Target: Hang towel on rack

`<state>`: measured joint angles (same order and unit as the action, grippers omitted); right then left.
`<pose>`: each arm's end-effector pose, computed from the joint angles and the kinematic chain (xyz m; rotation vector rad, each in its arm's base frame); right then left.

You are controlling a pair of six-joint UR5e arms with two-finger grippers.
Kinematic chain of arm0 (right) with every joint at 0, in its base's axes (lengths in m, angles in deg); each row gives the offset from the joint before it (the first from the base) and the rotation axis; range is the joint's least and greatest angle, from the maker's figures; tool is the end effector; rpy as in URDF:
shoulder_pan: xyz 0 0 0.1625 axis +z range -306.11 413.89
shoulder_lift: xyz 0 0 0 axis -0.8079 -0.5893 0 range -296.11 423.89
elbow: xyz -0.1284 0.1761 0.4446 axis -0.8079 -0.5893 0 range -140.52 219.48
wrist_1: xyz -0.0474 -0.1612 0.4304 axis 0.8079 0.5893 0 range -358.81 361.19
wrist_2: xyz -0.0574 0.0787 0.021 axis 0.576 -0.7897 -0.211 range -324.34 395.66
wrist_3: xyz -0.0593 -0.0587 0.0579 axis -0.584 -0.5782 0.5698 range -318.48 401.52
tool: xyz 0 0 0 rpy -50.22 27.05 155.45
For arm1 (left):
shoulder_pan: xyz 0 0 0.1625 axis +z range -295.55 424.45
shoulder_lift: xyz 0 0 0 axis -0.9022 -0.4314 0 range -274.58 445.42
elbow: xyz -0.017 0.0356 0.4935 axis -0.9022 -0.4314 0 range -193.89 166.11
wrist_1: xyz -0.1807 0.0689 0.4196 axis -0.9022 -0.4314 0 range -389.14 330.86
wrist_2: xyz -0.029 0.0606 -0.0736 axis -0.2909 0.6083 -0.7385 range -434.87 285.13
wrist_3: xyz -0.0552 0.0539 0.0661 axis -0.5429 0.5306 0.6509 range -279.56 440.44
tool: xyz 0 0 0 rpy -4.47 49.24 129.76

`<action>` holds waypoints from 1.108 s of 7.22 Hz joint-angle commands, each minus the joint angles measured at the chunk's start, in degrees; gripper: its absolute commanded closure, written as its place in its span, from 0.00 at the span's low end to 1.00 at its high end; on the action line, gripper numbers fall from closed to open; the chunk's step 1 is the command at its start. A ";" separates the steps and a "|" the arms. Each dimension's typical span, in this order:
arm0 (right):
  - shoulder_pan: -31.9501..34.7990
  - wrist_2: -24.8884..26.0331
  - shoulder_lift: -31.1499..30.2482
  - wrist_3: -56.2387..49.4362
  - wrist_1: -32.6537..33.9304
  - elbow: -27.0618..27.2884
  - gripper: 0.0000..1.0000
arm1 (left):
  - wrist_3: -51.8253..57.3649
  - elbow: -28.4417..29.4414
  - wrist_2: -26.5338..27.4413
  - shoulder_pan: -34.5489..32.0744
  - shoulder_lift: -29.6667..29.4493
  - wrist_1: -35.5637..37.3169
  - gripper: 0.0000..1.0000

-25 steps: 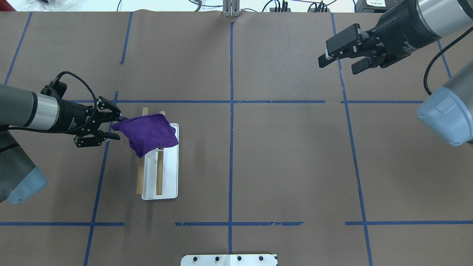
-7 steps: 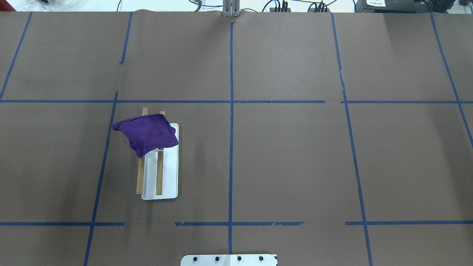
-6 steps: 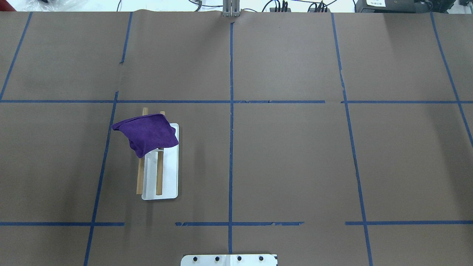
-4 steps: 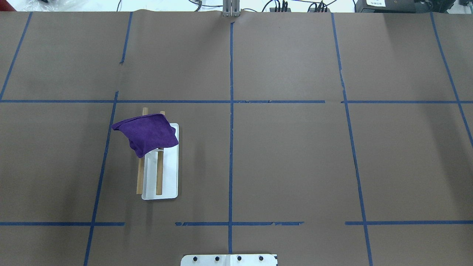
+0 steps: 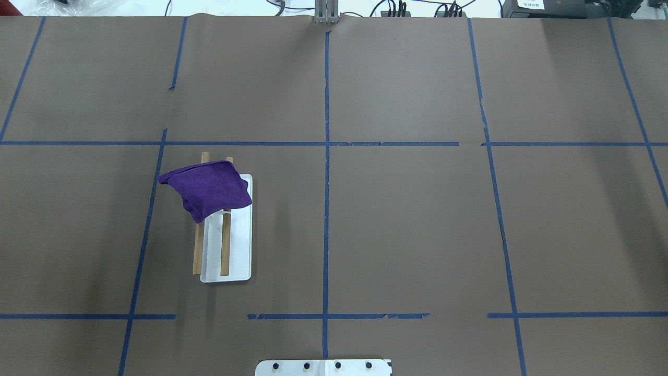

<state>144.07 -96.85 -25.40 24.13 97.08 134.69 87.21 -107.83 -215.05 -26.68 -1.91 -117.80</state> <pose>0.0663 -0.5457 0.6868 0.1143 -0.7358 -0.2867 -0.0654 -0.5177 0.7124 0.0593 0.8740 0.0915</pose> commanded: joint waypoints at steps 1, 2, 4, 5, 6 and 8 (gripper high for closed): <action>-0.09 -0.03 -0.36 0.25 0.00 0.15 0.00 | 0.09 -0.10 0.08 0.07 0.49 -0.11 0.00; -0.09 -0.11 -0.88 0.34 -0.35 0.15 0.00 | 0.09 -0.88 0.17 0.15 1.37 -0.02 0.00; -0.09 -0.12 -1.93 0.17 -0.53 0.68 0.00 | 0.09 -2.03 0.52 0.33 2.52 -0.11 0.00; -0.09 -0.29 -2.03 0.16 -1.40 1.11 0.00 | 0.01 -2.20 0.00 0.24 2.87 -0.28 0.00; -0.27 -0.38 -2.29 0.25 -1.67 1.12 0.00 | -0.17 -3.25 -0.09 0.24 3.04 -0.20 0.00; -0.36 -0.38 -2.64 0.25 -1.76 1.12 0.00 | 0.09 -4.14 0.43 0.33 1.82 0.07 0.00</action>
<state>143.80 -97.21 -27.88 24.38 95.46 135.78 87.19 -111.49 -214.81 -26.39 0.55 -117.90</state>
